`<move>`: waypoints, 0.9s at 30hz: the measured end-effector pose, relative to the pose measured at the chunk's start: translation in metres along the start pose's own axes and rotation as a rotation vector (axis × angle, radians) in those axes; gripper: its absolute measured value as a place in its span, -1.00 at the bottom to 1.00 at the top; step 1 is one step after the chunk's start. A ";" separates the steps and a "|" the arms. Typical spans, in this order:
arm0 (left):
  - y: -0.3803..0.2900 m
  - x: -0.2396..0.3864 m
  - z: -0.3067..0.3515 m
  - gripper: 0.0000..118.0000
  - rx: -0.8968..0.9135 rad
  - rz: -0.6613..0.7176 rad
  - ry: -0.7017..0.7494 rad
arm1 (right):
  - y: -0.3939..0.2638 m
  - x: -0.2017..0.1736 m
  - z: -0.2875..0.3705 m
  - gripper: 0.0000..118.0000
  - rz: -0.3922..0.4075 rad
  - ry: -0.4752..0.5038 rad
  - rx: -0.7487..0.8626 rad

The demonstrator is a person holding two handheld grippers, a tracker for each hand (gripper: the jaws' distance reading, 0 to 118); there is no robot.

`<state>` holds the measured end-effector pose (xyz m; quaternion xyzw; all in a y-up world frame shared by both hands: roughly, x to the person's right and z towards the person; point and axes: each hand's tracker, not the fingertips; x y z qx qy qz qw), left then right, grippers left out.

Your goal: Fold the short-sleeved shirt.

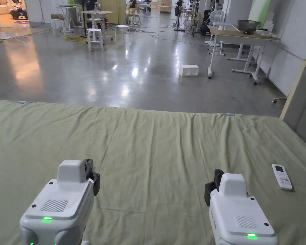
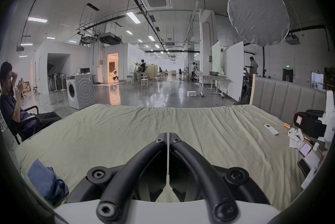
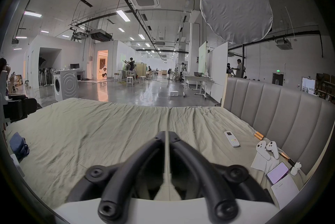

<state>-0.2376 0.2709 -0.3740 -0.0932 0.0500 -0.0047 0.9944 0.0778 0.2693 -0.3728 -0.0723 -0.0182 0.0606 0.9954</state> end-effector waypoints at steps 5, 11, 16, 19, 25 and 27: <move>0.001 -0.001 -0.001 0.24 -0.006 0.015 0.008 | 0.001 -0.001 0.000 0.53 -0.002 0.004 0.000; 0.002 0.000 0.000 0.39 0.010 -0.016 0.037 | 0.005 -0.005 0.003 0.93 0.028 -0.004 0.038; 0.002 -0.001 0.004 0.43 0.019 -0.026 0.022 | 0.006 -0.004 0.003 1.00 0.005 0.001 0.036; 0.004 -0.001 0.006 0.43 0.016 -0.029 0.025 | 0.005 -0.003 0.002 1.00 -0.007 -0.006 0.020; 0.006 -0.006 0.007 0.43 0.013 0.005 0.002 | 0.007 0.003 0.001 1.00 -0.084 0.010 -0.007; 0.006 -0.006 0.007 0.43 0.017 0.002 -0.002 | 0.010 0.001 0.000 1.00 -0.064 0.002 -0.001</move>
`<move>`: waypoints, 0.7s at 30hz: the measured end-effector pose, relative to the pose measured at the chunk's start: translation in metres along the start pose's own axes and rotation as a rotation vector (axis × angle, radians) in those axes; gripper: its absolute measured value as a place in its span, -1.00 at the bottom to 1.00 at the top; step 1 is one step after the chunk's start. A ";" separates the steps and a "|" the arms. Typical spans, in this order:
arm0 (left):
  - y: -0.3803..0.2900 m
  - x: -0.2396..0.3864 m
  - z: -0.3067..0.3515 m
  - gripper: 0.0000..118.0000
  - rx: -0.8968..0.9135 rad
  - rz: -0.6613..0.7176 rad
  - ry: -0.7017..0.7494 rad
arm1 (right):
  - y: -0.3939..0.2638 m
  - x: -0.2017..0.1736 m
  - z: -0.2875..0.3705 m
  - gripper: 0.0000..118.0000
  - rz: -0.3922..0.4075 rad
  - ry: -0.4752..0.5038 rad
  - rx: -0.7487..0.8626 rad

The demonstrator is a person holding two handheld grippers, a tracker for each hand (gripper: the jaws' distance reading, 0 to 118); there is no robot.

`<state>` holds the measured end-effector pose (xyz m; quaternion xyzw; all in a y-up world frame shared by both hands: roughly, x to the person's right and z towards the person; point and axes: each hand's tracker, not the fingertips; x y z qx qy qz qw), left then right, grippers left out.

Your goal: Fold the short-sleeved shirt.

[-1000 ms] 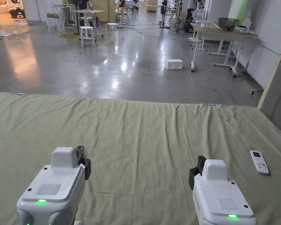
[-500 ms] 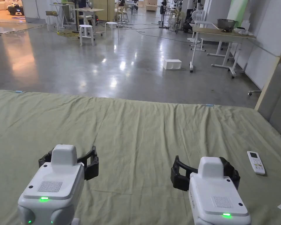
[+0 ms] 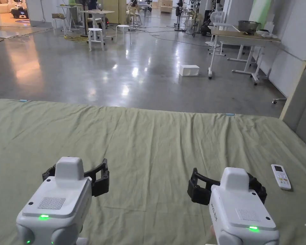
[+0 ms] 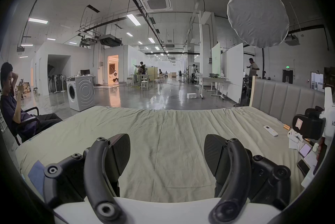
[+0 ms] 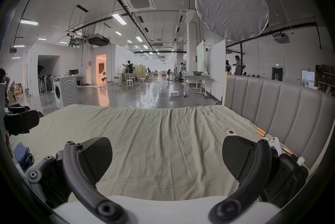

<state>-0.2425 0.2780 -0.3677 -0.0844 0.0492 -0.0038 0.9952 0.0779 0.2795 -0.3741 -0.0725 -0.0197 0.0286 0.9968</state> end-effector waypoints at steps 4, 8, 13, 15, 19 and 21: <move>0.003 -0.001 0.000 0.54 0.012 0.016 -0.004 | 0.005 0.003 -0.001 1.00 -0.072 -0.004 -0.029; 0.003 -0.007 -0.004 0.59 0.000 0.094 -0.027 | 0.011 0.003 -0.002 1.00 -0.110 -0.039 -0.066; 0.005 -0.006 -0.006 0.59 -0.014 0.099 0.005 | 0.017 0.002 -0.004 1.00 -0.131 -0.062 -0.097; 0.006 -0.007 -0.007 0.59 -0.017 0.102 0.015 | 0.019 0.003 -0.006 1.00 -0.167 -0.055 -0.130; 0.003 -0.007 -0.004 0.59 0.051 0.074 -0.005 | 0.024 0.004 -0.008 1.00 -0.211 -0.061 -0.171; 0.005 -0.006 -0.004 0.59 0.041 0.062 -0.011 | 0.026 0.003 -0.010 1.00 -0.221 -0.072 -0.193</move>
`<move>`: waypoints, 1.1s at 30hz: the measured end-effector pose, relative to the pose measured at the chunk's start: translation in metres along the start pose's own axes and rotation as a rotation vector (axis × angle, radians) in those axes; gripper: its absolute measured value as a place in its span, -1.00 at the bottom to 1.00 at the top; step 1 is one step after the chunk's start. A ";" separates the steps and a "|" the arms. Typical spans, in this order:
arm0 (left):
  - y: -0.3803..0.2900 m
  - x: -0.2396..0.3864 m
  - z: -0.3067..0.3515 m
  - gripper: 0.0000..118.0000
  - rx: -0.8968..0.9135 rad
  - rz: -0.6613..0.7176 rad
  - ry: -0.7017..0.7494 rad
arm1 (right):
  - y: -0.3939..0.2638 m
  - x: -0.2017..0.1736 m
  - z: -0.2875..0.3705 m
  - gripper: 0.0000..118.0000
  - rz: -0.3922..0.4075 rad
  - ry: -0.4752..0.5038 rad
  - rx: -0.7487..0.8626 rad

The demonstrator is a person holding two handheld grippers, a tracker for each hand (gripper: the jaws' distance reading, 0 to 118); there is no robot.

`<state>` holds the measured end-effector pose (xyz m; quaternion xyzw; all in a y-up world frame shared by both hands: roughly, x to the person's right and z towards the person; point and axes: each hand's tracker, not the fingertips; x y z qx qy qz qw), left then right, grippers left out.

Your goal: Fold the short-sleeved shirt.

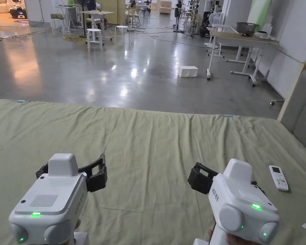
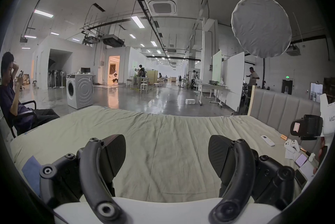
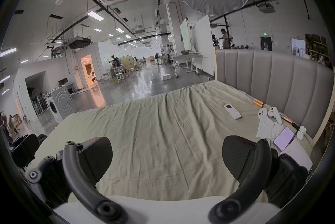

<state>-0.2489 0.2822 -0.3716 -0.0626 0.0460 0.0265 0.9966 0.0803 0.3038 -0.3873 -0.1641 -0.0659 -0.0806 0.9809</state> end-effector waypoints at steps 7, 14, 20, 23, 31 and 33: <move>0.003 0.000 -0.001 0.59 -0.023 -0.005 -0.005 | 0.003 -0.007 -0.001 1.00 0.030 -0.016 -0.045; 0.001 -0.003 0.000 0.59 -0.041 -0.006 -0.002 | -0.002 -0.012 -0.002 1.00 0.071 -0.025 -0.040; 0.000 -0.003 0.000 0.59 -0.049 -0.001 -0.003 | -0.006 -0.014 -0.002 1.00 0.094 -0.017 -0.046; 0.000 -0.003 -0.001 0.59 -0.054 -0.004 -0.006 | -0.008 -0.016 -0.002 1.00 0.108 -0.013 -0.049; -0.003 -0.002 -0.002 0.59 -0.075 -0.013 -0.020 | -0.007 -0.015 -0.003 1.00 0.108 -0.004 -0.052; -0.004 -0.002 -0.003 0.59 -0.076 -0.018 -0.020 | -0.007 -0.015 -0.004 1.00 0.103 -0.002 -0.056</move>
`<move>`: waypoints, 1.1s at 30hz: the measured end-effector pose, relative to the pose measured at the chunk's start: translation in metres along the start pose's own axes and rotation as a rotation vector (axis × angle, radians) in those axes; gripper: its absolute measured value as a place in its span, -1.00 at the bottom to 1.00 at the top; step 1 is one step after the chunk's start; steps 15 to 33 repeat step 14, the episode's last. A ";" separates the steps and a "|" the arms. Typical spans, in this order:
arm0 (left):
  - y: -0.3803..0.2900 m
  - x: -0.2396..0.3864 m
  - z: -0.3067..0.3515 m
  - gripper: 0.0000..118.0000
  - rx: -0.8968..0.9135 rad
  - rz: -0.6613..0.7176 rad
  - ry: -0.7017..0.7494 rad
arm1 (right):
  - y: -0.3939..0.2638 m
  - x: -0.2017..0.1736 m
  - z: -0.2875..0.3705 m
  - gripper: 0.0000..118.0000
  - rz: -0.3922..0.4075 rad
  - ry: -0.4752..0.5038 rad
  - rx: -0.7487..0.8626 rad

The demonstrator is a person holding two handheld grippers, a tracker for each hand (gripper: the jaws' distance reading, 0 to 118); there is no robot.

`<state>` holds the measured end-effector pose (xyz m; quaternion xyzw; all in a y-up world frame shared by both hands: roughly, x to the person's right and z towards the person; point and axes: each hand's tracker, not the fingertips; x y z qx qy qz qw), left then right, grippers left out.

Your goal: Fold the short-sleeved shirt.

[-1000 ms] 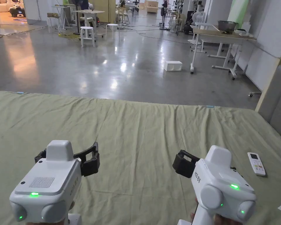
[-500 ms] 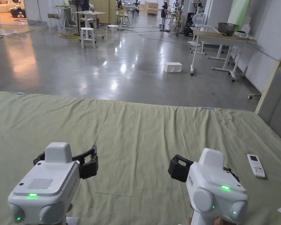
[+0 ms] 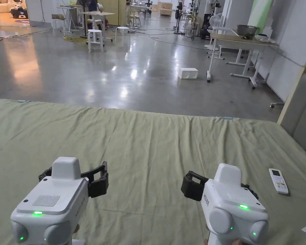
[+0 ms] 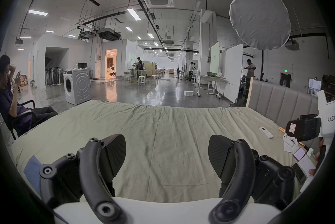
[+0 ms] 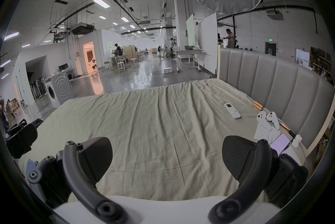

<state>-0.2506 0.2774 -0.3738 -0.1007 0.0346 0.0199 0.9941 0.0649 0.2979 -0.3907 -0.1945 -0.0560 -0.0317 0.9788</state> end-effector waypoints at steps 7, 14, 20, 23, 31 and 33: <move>-0.002 0.000 -0.001 0.59 -0.013 -0.006 -0.009 | -0.001 0.001 -0.004 1.00 -0.001 -0.007 -0.010; -0.004 0.001 -0.003 0.59 -0.016 -0.012 -0.015 | -0.003 0.000 -0.005 1.00 -0.012 -0.007 0.003; -0.004 0.001 -0.003 0.59 -0.016 -0.012 -0.015 | -0.003 0.000 -0.005 1.00 -0.012 -0.007 0.003; -0.004 0.001 -0.003 0.59 -0.016 -0.012 -0.015 | -0.003 0.000 -0.005 1.00 -0.012 -0.007 0.003; -0.004 0.001 -0.003 0.59 -0.016 -0.012 -0.015 | -0.003 0.000 -0.005 1.00 -0.012 -0.007 0.003; -0.004 0.001 -0.003 0.59 -0.016 -0.012 -0.015 | -0.003 0.000 -0.005 1.00 -0.012 -0.007 0.003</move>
